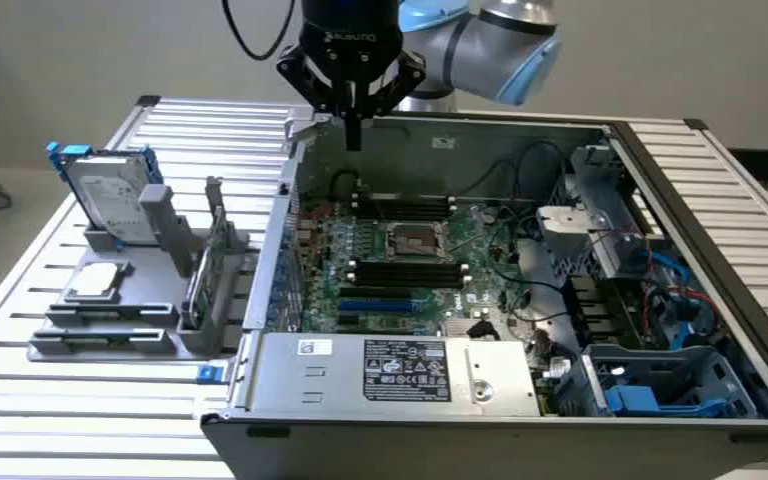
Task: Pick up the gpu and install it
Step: 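Reach for the gpu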
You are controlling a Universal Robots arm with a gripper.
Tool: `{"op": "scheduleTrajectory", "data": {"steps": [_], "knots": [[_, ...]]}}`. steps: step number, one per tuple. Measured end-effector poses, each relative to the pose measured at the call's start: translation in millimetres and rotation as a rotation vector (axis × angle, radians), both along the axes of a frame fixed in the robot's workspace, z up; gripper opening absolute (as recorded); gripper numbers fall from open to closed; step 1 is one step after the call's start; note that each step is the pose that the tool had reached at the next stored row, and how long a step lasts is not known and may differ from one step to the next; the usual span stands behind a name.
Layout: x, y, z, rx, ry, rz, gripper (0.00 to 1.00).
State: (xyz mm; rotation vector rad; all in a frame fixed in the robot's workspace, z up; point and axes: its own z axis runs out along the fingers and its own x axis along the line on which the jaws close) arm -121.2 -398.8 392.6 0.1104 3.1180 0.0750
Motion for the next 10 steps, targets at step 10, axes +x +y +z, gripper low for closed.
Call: {"op": "scheduleTrajectory", "data": {"steps": [10], "knots": [[-7.3, 3.8, 0.1, -0.0003, 0.0001, 0.0, 0.11]]}}
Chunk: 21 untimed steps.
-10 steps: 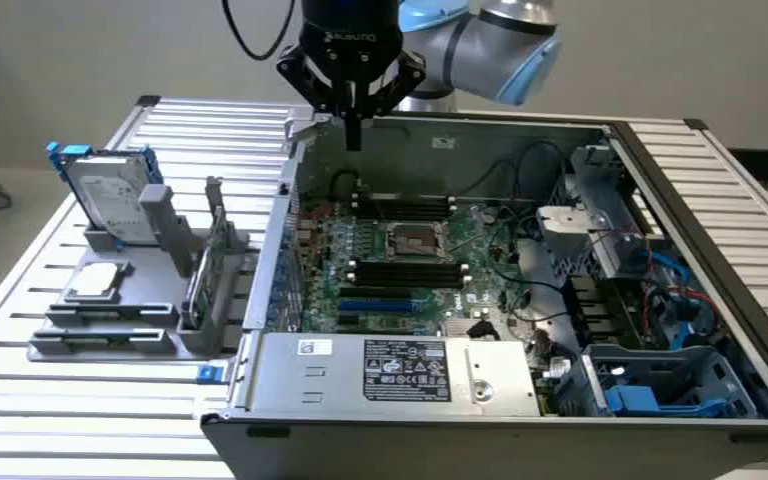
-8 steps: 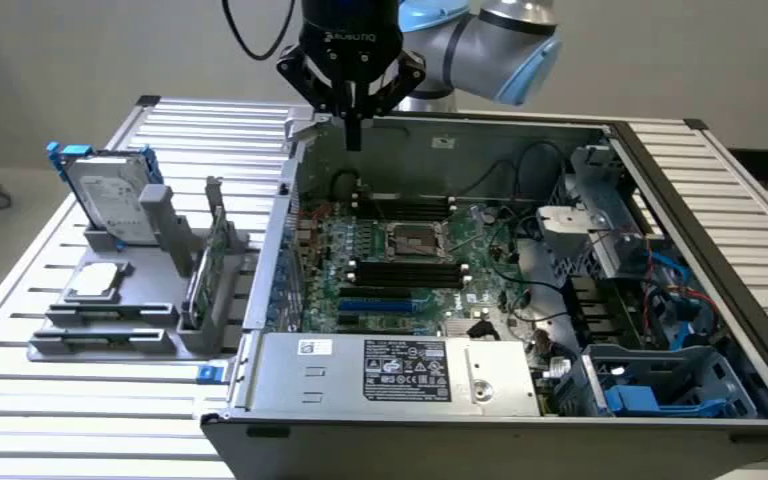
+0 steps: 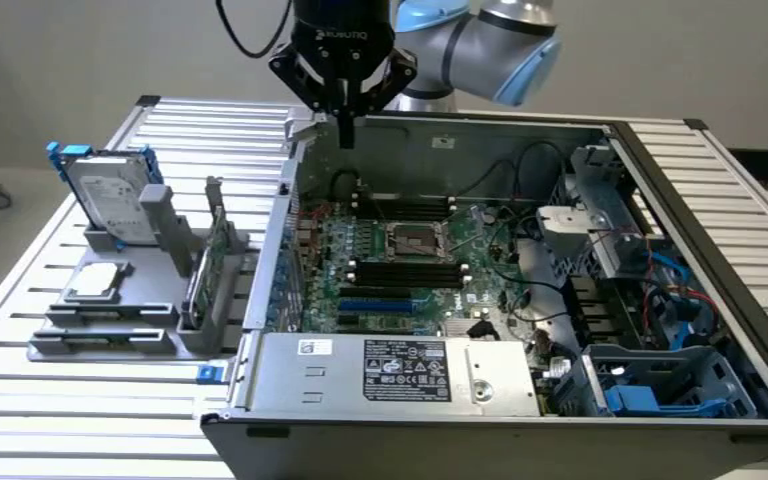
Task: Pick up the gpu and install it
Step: 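Reach for the gpu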
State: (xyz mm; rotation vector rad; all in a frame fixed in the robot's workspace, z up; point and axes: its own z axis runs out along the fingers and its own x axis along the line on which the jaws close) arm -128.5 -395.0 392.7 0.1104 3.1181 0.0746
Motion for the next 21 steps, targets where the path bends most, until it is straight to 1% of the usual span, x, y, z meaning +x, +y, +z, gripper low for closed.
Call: {"op": "scheduleTrajectory", "data": {"steps": [3, 5, 9, 11, 14, 21], "knots": [[-9.8, 6.0, -0.2, 0.0003, -0.0001, 0.0, 0.11], [-16.6, 8.5, -0.2, 0.0014, 0.0001, 0.0, 0.11], [-28.4, 11.5, -0.3, 0.0088, 0.0052, 0.0, 0.11], [-35.2, 12.8, -0.4, 0.0107, 0.0091, 0.0, 0.11], [-47.2, 14.9, -0.6, 0.0121, 0.0128, 0.0, 0.11], [-78.9, 19.5, -1.9, 0.0139, 0.0188, 0.0, 0.11]]}}
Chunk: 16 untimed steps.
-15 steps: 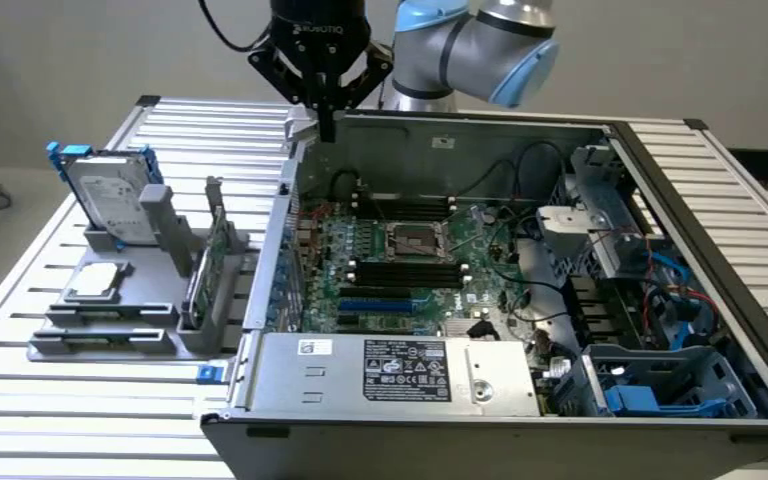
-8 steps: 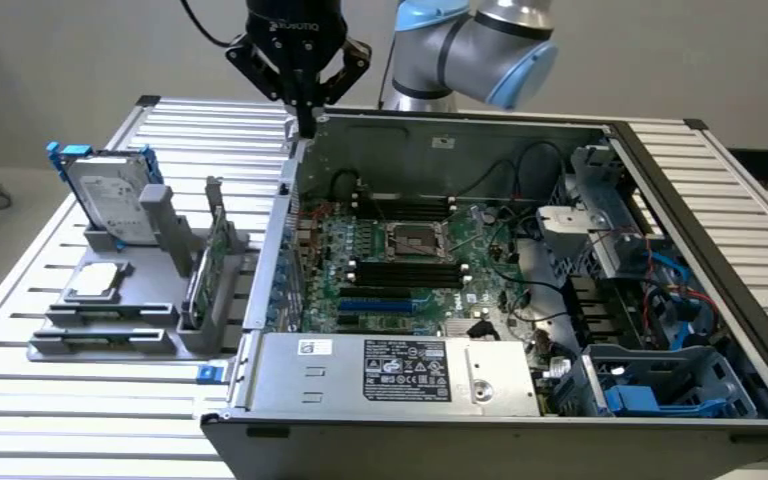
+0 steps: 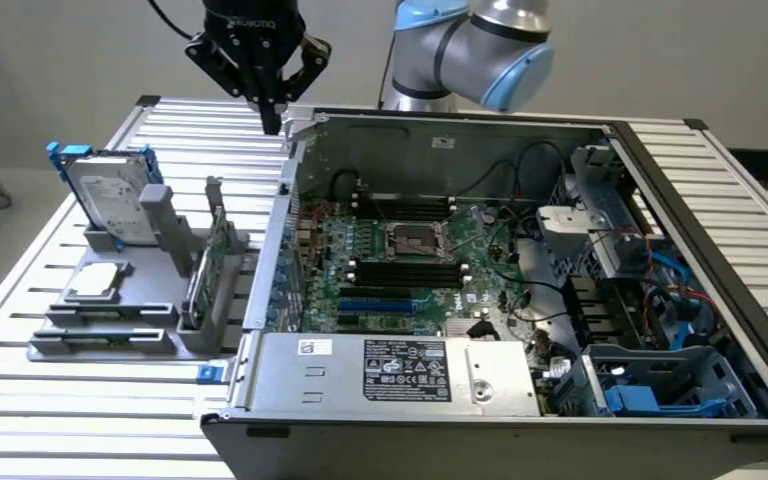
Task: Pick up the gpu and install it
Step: 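Reach for the gpu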
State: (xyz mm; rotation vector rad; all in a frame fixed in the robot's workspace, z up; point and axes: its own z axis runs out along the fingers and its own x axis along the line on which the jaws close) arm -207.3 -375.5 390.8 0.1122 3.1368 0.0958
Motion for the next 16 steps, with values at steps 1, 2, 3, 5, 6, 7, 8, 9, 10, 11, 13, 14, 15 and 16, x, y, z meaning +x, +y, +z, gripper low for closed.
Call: {"op": "scheduleTrajectory", "data": {"steps": [1, 2, 3, 5, 6, 7, 8, 9, 10, 11, 13, 14, 15, 16], "knots": [[-4.9, 0.7, -0.2, 0.0002, 0.001, 0.0, 0.11], [-9.1, 1.3, -0.4, 0.0004, 0.0018, 0.0, 0.11], [-13.6, 1.9, -0.6, 0.0007, 0.0026, 0.0, 0.11], [-22.7, 3.2, -1.0, 0.0011, 0.0043, 0.0, 0.11], [-27.4, 3.8, -1.1, 0.0013, 0.0051, 0.0, 0.11], [-31.9, 4.5, -1.3, 0.0015, 0.006, 0.0, 0.11], [-36.7, 5.1, -1.5, 0.0018, 0.0068, 0.0, 0.11], [-41.1, 5.7, -1.7, 0.002, 0.0077, 0.0, 0.11], [-45.6, 6.4, -1.9, 0.0022, 0.0085, 0.0, 0.11], [-50.1, 7.0, -2.1, 0.0024, 0.0093, 0.0, 0.11], [-59.4, 8.3, -2.5, 0.0028, 0.0111, 0.0, 0.11], [-63.9, 8.9, -2.7, 0.0028, 0.0121, 0.0, 0.11], [-68.5, 9.6, -2.9, 0.0028, 0.0133, 0.0, 0.11], [-73.1, 10.4, -3.2, 0.0028, 0.0141, 0.0, 0.11]]}}
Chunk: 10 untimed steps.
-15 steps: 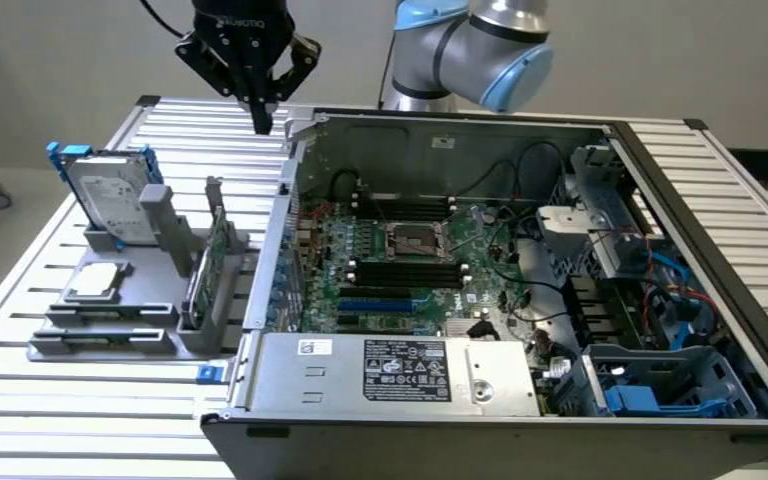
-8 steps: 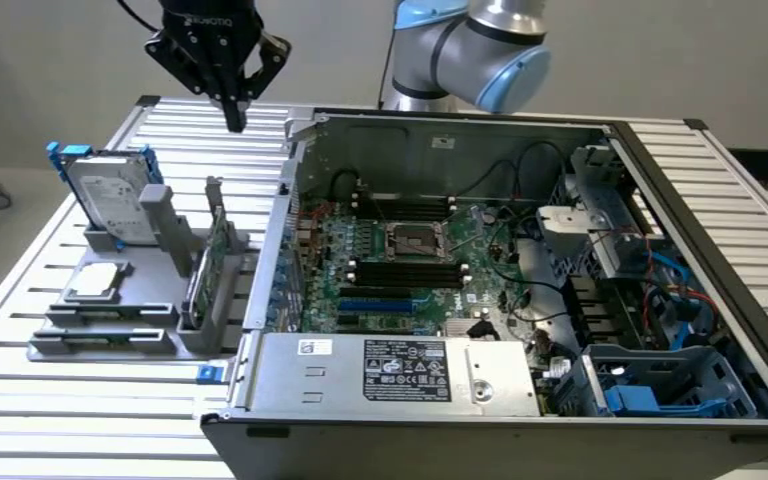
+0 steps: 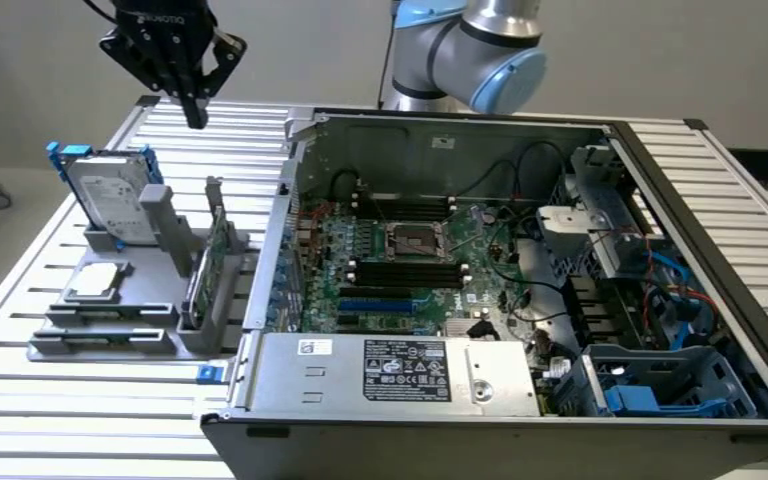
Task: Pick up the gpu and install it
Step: 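Reach for the gpu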
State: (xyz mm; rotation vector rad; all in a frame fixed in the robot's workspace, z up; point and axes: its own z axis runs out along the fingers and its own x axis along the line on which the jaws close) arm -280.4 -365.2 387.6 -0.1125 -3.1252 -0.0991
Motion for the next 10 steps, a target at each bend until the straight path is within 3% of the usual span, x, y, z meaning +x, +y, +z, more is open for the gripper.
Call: {"op": "scheduleTrajectory", "data": {"steps": [4, 10], "knots": [[-14.0, 0.7, -2.3, 0.0, 0.0026, 0.003, 0.11], [-14.7, 0.4, -2.4, -0.0049, 0.0026, 0.052, 0.11]]}}
